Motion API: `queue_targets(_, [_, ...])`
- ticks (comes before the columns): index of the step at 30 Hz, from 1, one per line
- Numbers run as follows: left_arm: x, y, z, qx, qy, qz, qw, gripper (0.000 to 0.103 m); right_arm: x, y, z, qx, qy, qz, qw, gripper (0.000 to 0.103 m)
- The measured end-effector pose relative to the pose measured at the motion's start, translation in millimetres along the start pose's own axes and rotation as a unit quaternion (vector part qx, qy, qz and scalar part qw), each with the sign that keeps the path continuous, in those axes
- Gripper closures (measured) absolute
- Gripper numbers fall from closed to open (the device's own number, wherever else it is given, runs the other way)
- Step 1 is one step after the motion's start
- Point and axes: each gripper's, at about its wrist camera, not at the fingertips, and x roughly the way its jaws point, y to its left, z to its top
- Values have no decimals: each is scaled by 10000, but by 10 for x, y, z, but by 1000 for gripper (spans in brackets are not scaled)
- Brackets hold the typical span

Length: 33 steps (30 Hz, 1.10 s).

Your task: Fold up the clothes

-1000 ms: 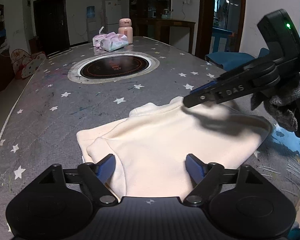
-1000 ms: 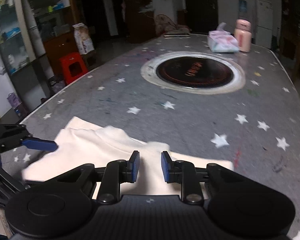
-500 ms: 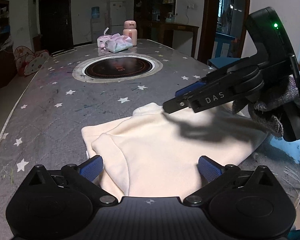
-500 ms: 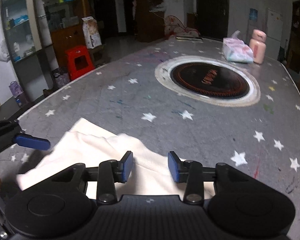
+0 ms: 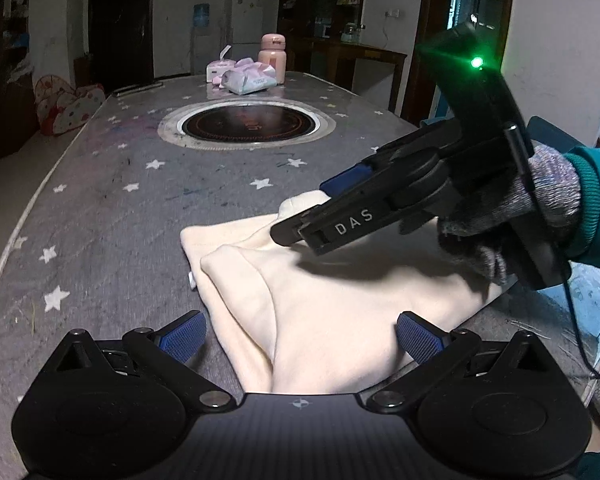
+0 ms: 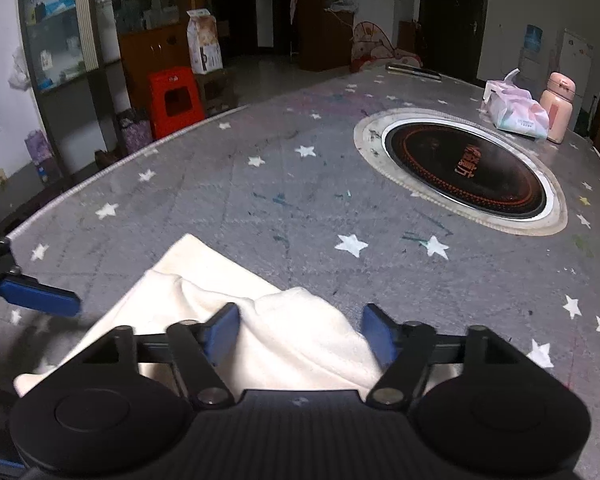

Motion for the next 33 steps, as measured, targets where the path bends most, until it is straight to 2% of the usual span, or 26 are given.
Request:
queue_targets(5, [-30,22,-16,-51,3,3,10000,0,-8,-54,-1,177,-49,-41,9998,15])
queue_targets(8, [-58,30,-19,-66,3,65,10000,0,-102,-79,4,267,-191,-117,9994,5])
queue_targets(11, [-78,41,-18,-139,28,142,9998,0,-254,-109,12,365,-454,-184,9981,0])
queue_targets(16, [-85,81,-27,-350,79,221,9991,0,-508,-125,15,481,-711,-286,9959,0])
queue_targets(21, [-160,170,-52,-498,59,427,9978,0,-653,-82,-54,308,-777,-343,9959,0])
queue_targets(25, [-257,276,-83,-597,14,692,9958,0,-644,29,-152,195,-598,-64,9980,0])
queue_targets(29, [-342,431,-121,-805,-16,1034,9914,0,-591,255,-232,-140,-473,18,9988,0])
queue_targets(33, [-360,506,-140,-976,1,1093,9892,0,-532,433,-267,-268,-402,136,9987,0])
